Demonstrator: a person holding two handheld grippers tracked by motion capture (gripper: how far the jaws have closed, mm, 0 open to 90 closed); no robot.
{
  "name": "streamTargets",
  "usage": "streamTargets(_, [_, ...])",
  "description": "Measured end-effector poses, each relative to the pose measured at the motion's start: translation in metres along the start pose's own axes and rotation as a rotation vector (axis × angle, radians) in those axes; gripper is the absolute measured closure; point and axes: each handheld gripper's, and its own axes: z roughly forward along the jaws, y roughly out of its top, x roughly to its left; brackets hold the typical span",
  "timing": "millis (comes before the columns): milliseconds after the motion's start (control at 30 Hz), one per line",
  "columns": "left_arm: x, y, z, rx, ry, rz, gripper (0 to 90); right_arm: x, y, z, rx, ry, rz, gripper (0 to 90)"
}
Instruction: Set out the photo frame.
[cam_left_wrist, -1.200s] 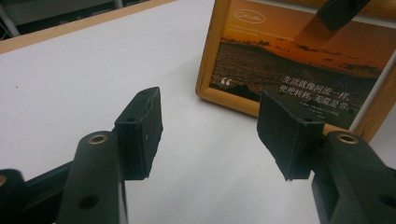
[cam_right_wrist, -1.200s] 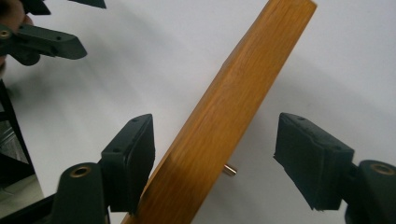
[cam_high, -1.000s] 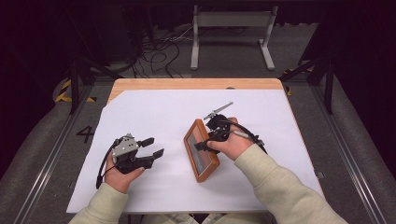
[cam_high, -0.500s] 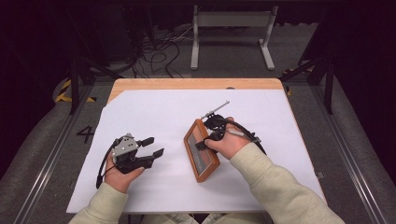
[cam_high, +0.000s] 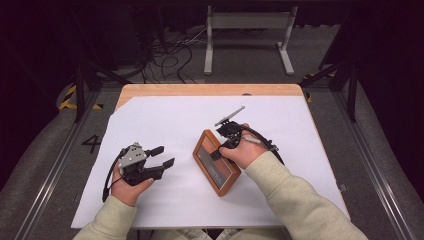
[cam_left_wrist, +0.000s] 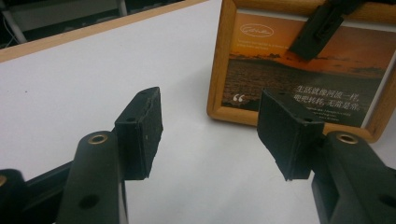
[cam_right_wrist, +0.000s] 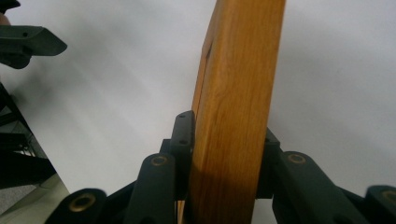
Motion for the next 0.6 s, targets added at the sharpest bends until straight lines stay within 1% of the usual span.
streamTargets(67, [0.001,0.0,0.0,0.0,0.002,0.002,40.8,0.001,0.001,-0.002,0.011,0.014,-0.024,70.7])
streamTargets(167, [0.001,0.0,-0.001,-0.002,0.003,0.002,40.9,0.001,0.003,-0.008,0.018,0.005,-0.077,70.9])
streamTargets(233, [0.001,0.0,-0.001,-0.003,0.003,-0.004,40.9,0.002,0.006,-0.016,0.019,0.002,-0.118,70.9])
streamTargets(267, [0.001,0.0,-0.001,-0.002,0.004,-0.004,40.9,0.001,0.007,-0.019,0.023,-0.002,-0.148,70.9])
streamTargets(300, [0.001,0.0,-0.001,-0.003,0.004,-0.005,40.9,0.001,0.009,-0.024,0.026,-0.003,-0.188,70.9])
streamTargets(333, [0.001,0.0,-0.001,-0.003,0.004,-0.004,40.9,0.002,0.01,-0.027,0.026,-0.001,-0.212,70.9])
streamTargets(400, [0.001,0.0,-0.001,-0.003,0.005,-0.006,40.9,0.003,0.014,-0.036,0.039,-0.012,-0.289,70.9])
streamTargets(467, [0.001,0.0,-0.001,-0.003,0.004,-0.006,40.9,0.004,0.017,-0.043,0.045,-0.009,-0.349,70.9])
streamTargets(500, [0.001,-0.001,-0.001,-0.003,0.004,-0.006,40.9,0.004,0.017,-0.043,0.045,-0.009,-0.349,70.9])
streamTargets(533, [0.001,0.0,-0.001,-0.003,0.005,-0.007,40.9,0.004,0.02,-0.049,0.05,0.003,-0.405,70.9])
streamTargets(567, [0.002,0.0,-0.002,-0.004,0.005,-0.008,40.9,0.005,0.021,-0.051,0.053,0.01,-0.436,70.9])
streamTargets(600, [0.002,0.0,-0.002,-0.004,0.005,-0.008,40.9,0.005,0.021,-0.051,0.053,0.01,-0.436,70.9])
